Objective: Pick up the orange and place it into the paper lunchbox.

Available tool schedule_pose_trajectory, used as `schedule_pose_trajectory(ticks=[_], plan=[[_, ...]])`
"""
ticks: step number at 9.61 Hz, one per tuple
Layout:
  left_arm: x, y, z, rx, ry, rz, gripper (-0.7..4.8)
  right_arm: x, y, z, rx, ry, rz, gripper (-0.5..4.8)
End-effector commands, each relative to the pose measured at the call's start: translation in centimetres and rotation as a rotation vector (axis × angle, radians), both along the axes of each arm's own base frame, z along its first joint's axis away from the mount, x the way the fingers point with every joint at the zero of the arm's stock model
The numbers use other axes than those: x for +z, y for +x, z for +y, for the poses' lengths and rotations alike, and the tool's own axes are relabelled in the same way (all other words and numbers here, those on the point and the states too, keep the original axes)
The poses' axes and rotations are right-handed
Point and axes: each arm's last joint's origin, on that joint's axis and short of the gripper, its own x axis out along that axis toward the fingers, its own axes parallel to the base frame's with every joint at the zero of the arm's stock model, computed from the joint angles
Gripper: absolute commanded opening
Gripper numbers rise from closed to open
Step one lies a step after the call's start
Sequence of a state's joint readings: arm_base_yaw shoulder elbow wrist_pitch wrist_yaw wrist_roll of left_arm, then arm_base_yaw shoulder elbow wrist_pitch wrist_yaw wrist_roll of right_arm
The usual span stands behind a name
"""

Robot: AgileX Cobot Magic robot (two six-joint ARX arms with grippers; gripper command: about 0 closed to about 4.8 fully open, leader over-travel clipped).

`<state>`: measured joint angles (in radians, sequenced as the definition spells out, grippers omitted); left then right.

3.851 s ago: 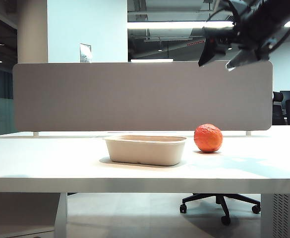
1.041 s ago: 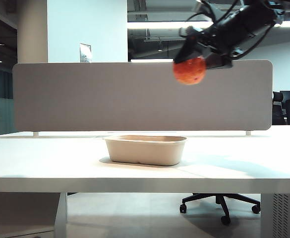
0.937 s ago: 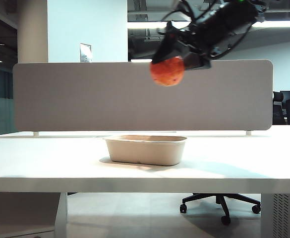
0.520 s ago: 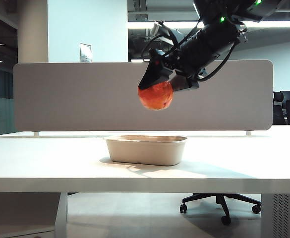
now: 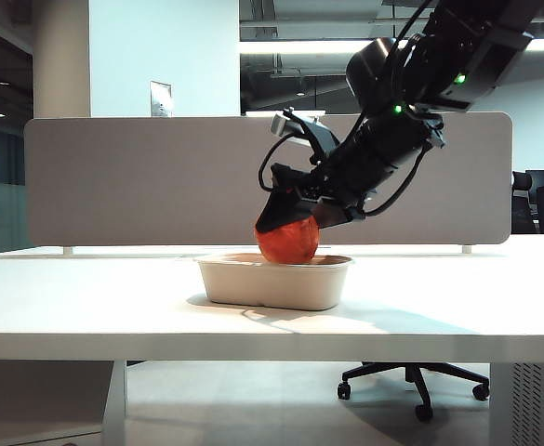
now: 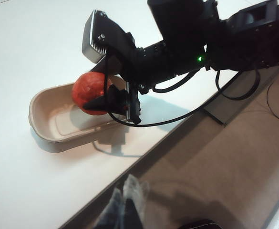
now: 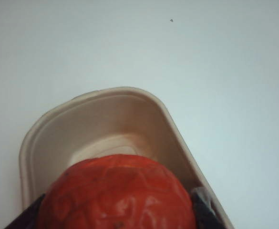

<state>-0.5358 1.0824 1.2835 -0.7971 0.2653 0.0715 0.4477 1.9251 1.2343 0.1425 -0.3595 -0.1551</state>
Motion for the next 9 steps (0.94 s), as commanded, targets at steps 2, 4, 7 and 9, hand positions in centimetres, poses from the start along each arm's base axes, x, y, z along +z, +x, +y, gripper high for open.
schedule_pose_trajectory(ticks=[2, 4, 7, 9], plan=[[0.3, -0.1, 0.1, -0.002, -0.007, -0.018, -0.06, -1.0, 0.4, 0.3, 0.019, 0.01, -0.004, 3.27], [0.3, -0.1, 0.1, -0.002, -0.007, -0.018, -0.06, -0.8, 0.4, 0.4, 0.027, 0.023, -0.018, 4.62], [0.3, -0.1, 0.1, -0.002, -0.007, -0.016, -0.06, 0.2, 0.2, 0.3, 0.033, 0.036, -0.038, 4.63], [0.2, -0.1, 0.1, -0.003, 0.001, -0.004, -0.06, 10.5, -6.3, -3.0, -0.025, 0.022, 0.027, -0.02]])
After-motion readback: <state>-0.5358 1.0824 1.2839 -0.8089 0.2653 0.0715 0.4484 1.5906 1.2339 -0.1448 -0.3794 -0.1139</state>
